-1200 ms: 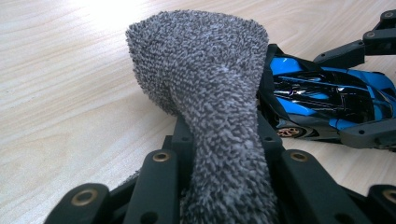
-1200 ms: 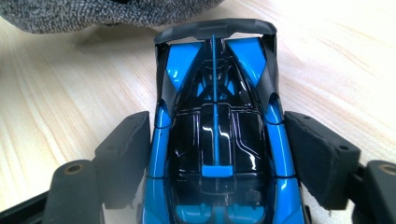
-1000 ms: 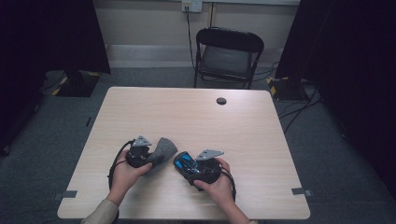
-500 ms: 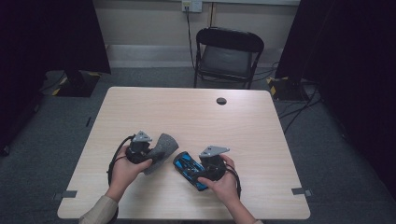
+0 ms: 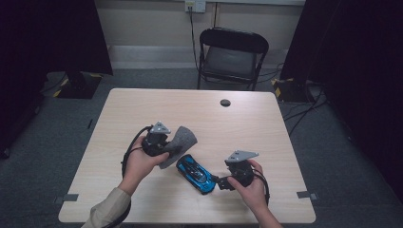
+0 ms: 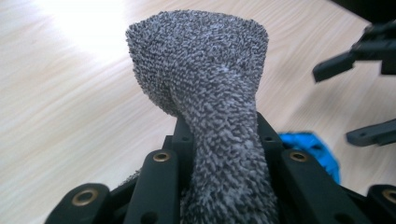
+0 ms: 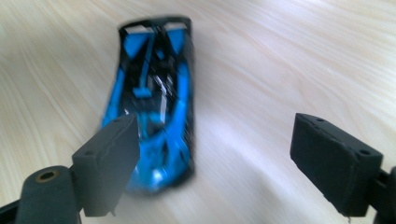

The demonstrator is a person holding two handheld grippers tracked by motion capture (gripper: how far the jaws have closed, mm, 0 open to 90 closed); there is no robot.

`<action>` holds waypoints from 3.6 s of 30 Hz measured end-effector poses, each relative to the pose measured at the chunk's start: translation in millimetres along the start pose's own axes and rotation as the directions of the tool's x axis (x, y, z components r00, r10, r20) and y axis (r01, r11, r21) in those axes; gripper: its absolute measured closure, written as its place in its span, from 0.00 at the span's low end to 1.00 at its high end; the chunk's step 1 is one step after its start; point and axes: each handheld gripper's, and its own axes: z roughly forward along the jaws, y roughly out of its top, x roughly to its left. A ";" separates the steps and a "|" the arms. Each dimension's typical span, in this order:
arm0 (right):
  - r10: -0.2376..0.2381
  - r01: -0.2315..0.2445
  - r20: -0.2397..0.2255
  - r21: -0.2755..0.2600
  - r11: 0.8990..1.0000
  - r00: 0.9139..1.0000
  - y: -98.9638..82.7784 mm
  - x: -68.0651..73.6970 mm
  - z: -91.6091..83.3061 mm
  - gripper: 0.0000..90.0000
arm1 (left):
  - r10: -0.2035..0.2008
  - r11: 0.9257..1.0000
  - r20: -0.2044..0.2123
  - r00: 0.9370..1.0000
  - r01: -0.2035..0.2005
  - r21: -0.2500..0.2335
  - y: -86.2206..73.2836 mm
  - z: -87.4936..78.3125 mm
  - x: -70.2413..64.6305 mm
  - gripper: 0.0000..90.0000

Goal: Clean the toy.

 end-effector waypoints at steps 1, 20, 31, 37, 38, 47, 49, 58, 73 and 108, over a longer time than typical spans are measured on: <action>0.004 -0.004 0.005 -0.003 1.000 1.000 -4.3 -2.6 -1.8 0.18 | 0.012 1.000 0.003 1.000 -0.012 0.002 3.6 2.7 -2.8 0.77; 0.058 -0.060 0.085 0.033 0.998 0.995 -49.1 -33.0 -15.9 0.20 | 0.085 0.996 0.105 0.991 -0.088 0.028 37.0 66.6 -49.8 0.77; 0.079 -0.083 0.116 0.032 0.996 0.990 -61.1 -44.9 -28.7 0.21 | 0.109 0.991 0.143 0.984 -0.118 0.056 45.3 109.0 -69.1 0.77; 0.079 -0.083 0.125 0.030 0.996 0.989 -65.8 -48.7 -32.6 0.22 | 0.121 0.988 0.171 0.978 -0.136 0.078 46.5 131.2 -81.9 0.77; 0.081 -0.086 0.126 0.031 0.996 0.989 -66.2 -49.3 -33.4 0.22 | 0.123 0.987 0.173 0.977 -0.139 0.084 46.4 134.1 -83.1 0.77; 0.071 -0.074 0.128 0.020 0.997 0.989 -69.7 -50.3 -35.1 0.22 | 0.139 0.980 0.174 0.975 -0.161 0.115 44.6 157.1 -91.1 0.77; 0.073 -0.075 0.126 0.012 0.997 0.989 -70.7 -50.7 -35.3 0.22 | 0.137 0.980 0.174 0.975 -0.159 0.119 44.9 161.1 -92.8 0.76; 0.065 -0.066 0.131 0.005 0.998 0.989 -72.7 -49.8 -35.7 0.21 | 0.138 0.979 0.166 0.976 -0.160 0.124 52.0 176.2 -96.2 0.76; 0.055 -0.055 0.137 -0.004 0.998 0.989 -74.8 -49.3 -36.0 0.21 | 0.136 0.978 0.155 0.978 -0.157 0.135 53.4 191.1 -98.9 0.73; 0.058 -0.061 0.121 0.020 0.998 0.991 -69.7 -43.9 -34.8 0.23 | 0.105 0.994 0.156 0.982 -0.107 0.006 21.8 100.7 -61.0 0.34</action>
